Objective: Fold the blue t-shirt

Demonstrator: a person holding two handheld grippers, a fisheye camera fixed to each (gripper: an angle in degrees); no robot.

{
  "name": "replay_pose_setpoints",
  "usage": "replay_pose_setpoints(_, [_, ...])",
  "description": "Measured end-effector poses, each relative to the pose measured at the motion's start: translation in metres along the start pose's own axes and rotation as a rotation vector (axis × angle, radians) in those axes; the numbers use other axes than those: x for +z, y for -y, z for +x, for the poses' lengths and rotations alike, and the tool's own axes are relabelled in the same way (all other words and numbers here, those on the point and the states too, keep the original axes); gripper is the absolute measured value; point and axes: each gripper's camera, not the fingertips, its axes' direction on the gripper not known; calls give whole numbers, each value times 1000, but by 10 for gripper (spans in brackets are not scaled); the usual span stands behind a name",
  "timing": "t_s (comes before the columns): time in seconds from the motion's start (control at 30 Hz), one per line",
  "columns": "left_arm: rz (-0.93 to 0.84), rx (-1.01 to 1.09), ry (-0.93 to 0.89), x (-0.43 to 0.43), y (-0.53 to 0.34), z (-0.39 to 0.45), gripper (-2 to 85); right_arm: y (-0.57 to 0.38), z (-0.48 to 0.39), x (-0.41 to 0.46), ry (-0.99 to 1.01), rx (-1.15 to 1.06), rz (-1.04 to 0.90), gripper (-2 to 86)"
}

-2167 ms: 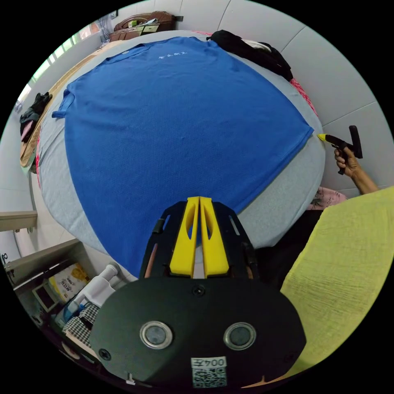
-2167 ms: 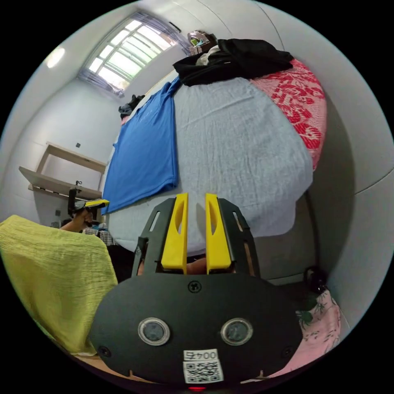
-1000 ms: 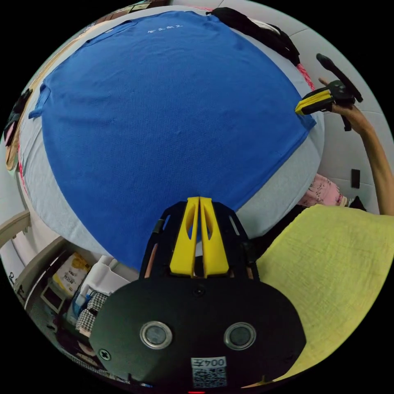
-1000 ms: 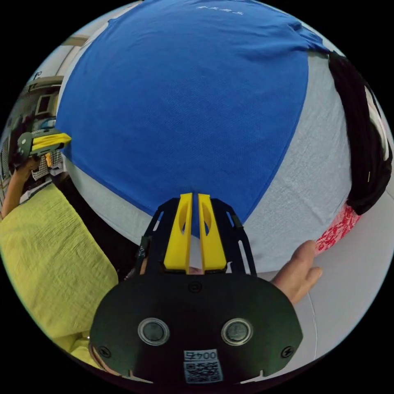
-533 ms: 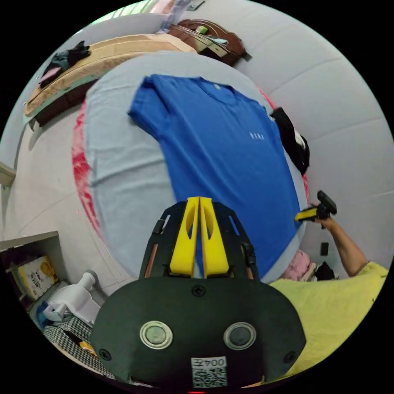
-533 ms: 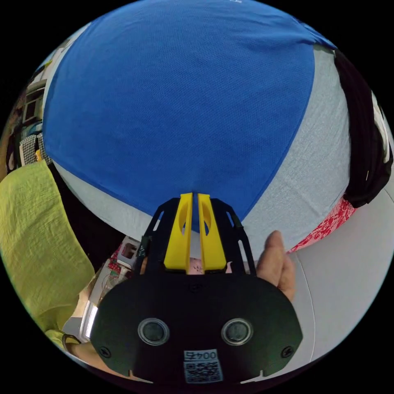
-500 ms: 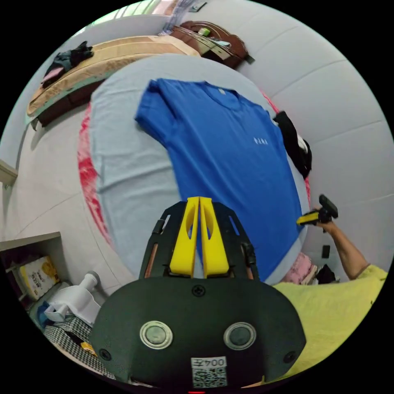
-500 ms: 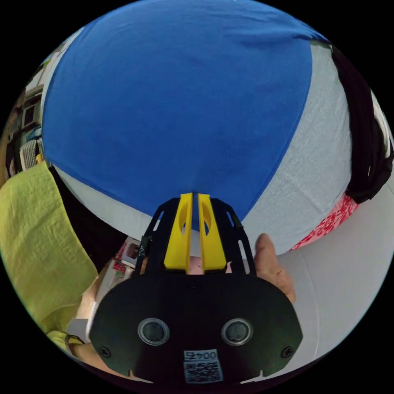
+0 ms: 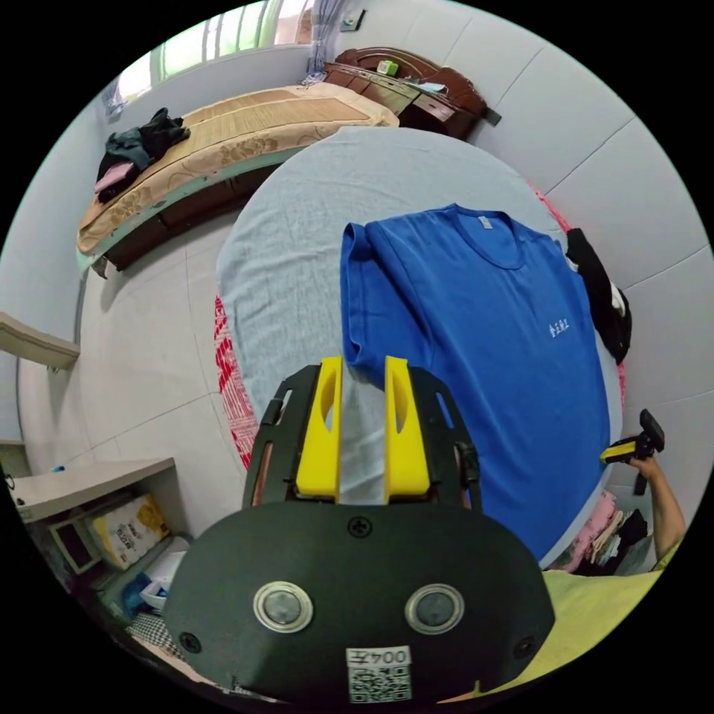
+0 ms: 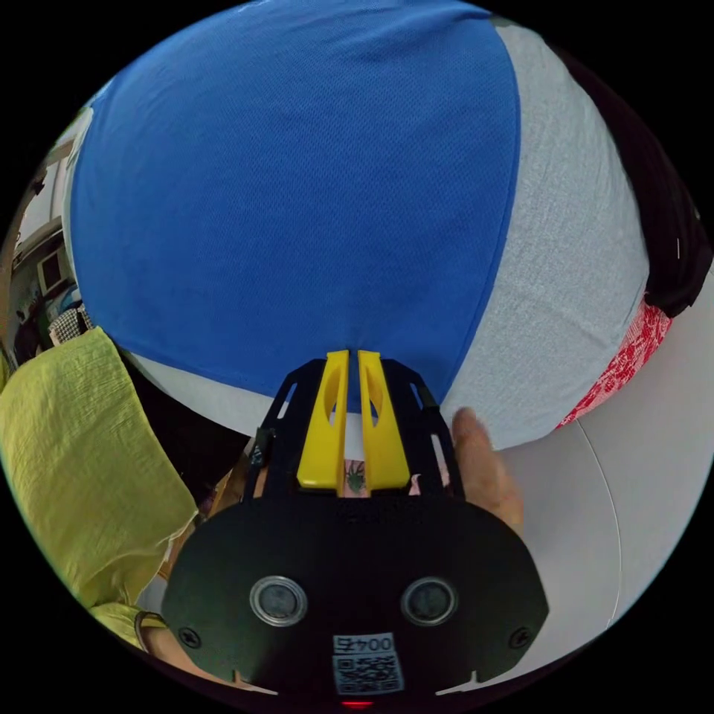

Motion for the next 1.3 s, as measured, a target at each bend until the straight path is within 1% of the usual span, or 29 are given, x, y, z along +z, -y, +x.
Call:
replay_pose_setpoints(0.17, [-53,1,8,8,20,-1,74,3,7,3,21,12,-3,31])
replay_pose_setpoints(0.27, [-85,33,17,9,25,4,36,5,9,5,20,5,-10,33])
replay_pose_setpoints(0.47, [77,-16,100,-51,-4,14,16,-6,19,8,55,30,51,36])
replay_pose_setpoints(0.57, [117,-133,101,-56,-32,8,16,-11,24,10,76,37,77,37])
replay_pose_setpoints(0.7, [132,-292,48,-44,-62,-7,19,-12,31,11,100,43,70,35])
replay_pose_setpoints(0.77, [186,-358,69,-55,-70,-17,22,-13,35,11,114,47,68,35])
replay_pose_setpoints(0.8, [255,-364,70,-68,-71,-23,27,-15,37,11,121,50,72,34])
replay_pose_setpoints(0.87, [302,-306,81,-82,-58,-30,41,-17,40,12,131,54,83,34])
replay_pose_setpoints(0.9, [302,-220,76,-86,-40,-31,56,-19,41,12,136,55,90,35])
replay_pose_setpoints(0.93, [267,-146,69,-85,-17,-33,75,-20,42,12,138,55,93,35])
replay_pose_setpoints(1.0, [220,-68,79,-80,14,-35,87,-23,45,13,150,59,102,34])
replay_pose_setpoints(1.13, [132,19,90,-60,69,-38,110,-28,52,13,182,73,112,34])
replay_pose_setpoints(1.3, [57,103,140,-39,101,-28,116,-33,53,13,174,81,122,33])
